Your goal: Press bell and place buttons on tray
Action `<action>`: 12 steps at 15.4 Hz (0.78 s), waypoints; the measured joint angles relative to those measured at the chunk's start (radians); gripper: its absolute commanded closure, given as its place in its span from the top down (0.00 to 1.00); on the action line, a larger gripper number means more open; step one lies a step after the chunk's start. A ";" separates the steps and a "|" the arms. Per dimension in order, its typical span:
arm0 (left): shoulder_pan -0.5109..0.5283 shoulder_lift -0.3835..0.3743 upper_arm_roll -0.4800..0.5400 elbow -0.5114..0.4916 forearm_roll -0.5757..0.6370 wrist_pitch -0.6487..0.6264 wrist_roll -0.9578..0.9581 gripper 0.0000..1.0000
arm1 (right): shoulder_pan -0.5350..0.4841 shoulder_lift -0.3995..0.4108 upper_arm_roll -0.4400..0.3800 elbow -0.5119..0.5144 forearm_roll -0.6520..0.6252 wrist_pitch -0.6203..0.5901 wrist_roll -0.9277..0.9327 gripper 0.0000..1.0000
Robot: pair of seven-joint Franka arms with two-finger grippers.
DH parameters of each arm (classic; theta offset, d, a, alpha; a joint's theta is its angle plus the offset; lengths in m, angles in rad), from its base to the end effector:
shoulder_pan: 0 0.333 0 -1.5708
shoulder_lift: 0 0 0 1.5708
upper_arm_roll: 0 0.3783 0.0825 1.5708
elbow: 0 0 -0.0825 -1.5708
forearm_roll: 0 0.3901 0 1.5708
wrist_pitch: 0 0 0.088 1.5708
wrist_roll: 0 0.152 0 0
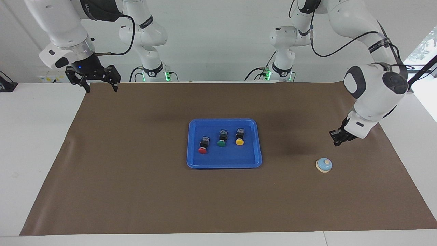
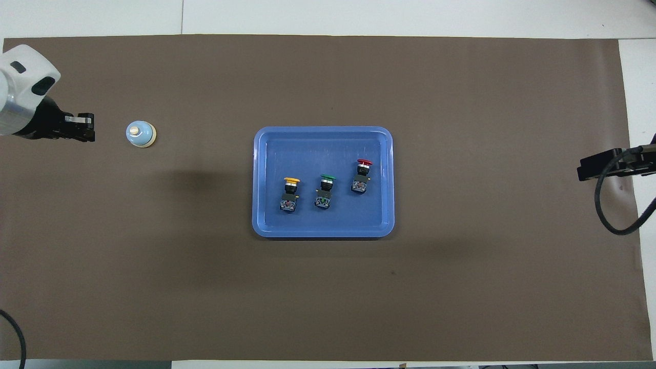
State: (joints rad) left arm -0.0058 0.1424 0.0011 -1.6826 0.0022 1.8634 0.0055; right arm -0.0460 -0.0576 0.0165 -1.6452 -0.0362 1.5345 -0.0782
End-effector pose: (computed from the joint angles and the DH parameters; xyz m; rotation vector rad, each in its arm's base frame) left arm 0.6274 -0.0027 0.5290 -3.1387 0.0170 -0.0603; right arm 0.5314 -0.0210 0.6350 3.1053 0.0750 -0.0855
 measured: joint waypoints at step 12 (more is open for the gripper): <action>0.001 -0.205 0.004 -0.030 0.000 -0.230 -0.002 1.00 | 0.000 0.000 0.000 0.000 0.000 0.000 0.000 1.00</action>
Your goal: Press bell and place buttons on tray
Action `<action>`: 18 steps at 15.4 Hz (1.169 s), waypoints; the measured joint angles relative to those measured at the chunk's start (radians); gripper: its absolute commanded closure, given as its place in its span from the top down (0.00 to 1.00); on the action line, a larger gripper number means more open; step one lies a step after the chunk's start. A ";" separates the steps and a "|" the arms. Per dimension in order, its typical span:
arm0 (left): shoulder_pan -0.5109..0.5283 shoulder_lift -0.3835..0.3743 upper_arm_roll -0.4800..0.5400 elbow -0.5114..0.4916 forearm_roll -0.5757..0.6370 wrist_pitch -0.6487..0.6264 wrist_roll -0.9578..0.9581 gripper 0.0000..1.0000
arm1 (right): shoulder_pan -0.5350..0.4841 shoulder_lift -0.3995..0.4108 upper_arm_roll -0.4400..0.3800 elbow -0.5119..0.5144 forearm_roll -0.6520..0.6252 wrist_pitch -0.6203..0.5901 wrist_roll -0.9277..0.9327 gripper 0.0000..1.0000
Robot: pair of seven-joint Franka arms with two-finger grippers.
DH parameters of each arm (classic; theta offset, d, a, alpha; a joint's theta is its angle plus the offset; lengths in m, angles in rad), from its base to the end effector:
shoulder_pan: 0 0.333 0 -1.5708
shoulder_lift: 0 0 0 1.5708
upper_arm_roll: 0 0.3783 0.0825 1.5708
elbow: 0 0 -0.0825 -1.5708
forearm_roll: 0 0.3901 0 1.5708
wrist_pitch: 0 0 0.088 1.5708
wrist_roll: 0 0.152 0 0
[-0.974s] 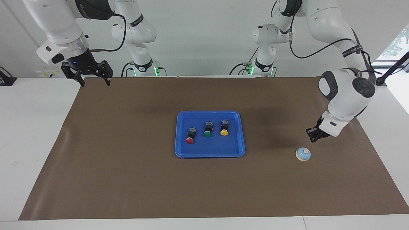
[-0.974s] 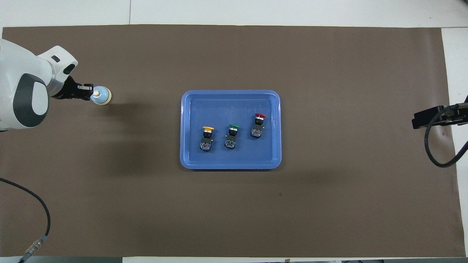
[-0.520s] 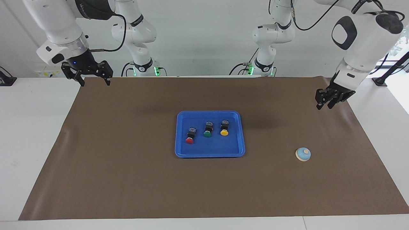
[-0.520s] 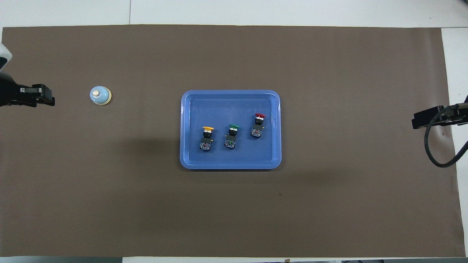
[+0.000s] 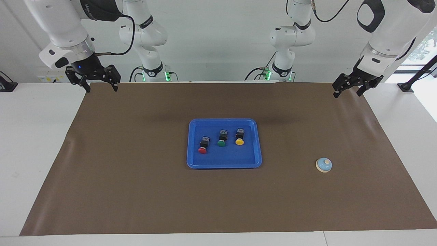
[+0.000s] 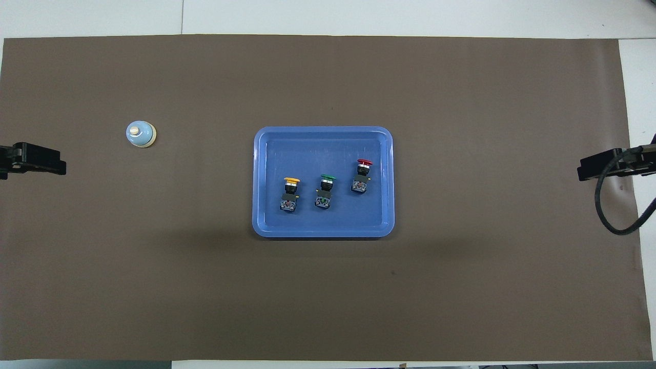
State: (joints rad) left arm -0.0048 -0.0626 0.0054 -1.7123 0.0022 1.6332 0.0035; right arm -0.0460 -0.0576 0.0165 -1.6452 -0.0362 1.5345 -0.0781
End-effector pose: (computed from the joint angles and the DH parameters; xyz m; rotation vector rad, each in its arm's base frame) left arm 0.5395 0.0007 0.6138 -3.1397 0.0048 0.0259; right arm 0.5314 -0.0210 0.6350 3.1053 0.0748 -0.0855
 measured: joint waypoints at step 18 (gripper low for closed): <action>-0.003 0.002 -0.012 -0.002 0.000 -0.020 0.001 1.00 | 0.000 0.000 0.000 0.000 0.000 0.000 0.000 1.00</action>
